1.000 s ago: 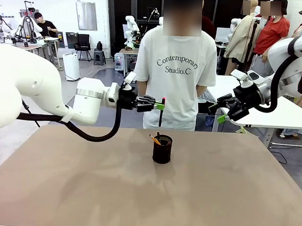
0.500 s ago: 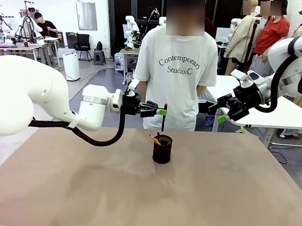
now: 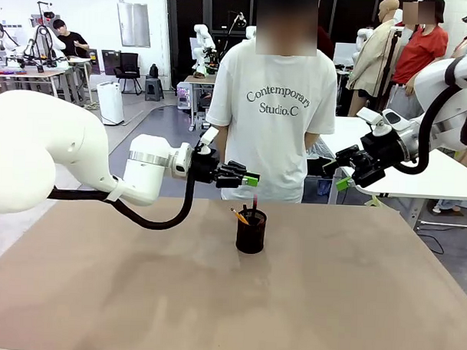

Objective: Place the pens into the pen holder.
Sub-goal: Pick up a writing instrument from the table and place it into the Pen holder.

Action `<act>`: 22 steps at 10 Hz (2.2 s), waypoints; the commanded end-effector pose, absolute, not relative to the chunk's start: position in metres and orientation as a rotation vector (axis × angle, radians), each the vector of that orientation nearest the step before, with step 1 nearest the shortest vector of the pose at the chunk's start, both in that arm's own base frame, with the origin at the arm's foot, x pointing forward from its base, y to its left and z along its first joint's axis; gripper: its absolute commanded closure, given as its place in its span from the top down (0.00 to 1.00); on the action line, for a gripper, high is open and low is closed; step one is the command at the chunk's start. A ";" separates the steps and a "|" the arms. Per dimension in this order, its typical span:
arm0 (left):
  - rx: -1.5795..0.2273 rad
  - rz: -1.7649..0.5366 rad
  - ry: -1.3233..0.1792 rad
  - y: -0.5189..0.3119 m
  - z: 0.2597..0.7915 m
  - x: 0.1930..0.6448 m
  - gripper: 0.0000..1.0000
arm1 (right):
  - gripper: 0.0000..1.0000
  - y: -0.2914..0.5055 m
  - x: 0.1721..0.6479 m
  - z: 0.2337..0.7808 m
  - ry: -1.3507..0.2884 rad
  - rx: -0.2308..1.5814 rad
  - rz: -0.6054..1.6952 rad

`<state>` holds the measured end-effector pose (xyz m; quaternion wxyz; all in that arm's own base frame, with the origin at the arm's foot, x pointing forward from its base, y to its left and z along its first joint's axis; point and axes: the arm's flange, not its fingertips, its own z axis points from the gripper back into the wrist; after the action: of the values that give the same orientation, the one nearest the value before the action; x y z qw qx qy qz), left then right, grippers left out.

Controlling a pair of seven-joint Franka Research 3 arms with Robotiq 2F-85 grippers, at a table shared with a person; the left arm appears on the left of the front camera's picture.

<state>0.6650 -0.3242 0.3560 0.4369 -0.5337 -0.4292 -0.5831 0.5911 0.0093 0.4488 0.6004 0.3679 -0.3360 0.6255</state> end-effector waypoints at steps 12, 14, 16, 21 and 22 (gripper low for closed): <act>-1.327 -1.518 -1.016 -0.324 0.360 0.662 1.00 | 1.00 0.011 0.591 0.452 -0.784 0.855 1.445; -1.327 -1.518 -1.016 -0.324 0.360 0.662 1.00 | 1.00 0.011 0.591 0.452 -0.784 0.855 1.445; -1.331 -1.511 -1.000 -0.325 0.357 0.662 1.00 | 1.00 0.011 0.591 0.452 -0.784 0.855 1.445; -0.975 -1.673 -0.595 -0.252 0.423 0.630 1.00 | 1.00 0.011 0.591 0.452 -0.784 0.855 1.445; -0.902 -1.650 -0.534 -0.232 0.439 0.627 1.00 | 1.00 0.011 0.591 0.452 -0.784 0.855 1.445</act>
<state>0.6425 -0.2476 0.4322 0.5326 -0.3994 -0.2533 -0.7019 0.5911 0.0092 0.4487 0.6005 0.3679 -0.3360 0.6254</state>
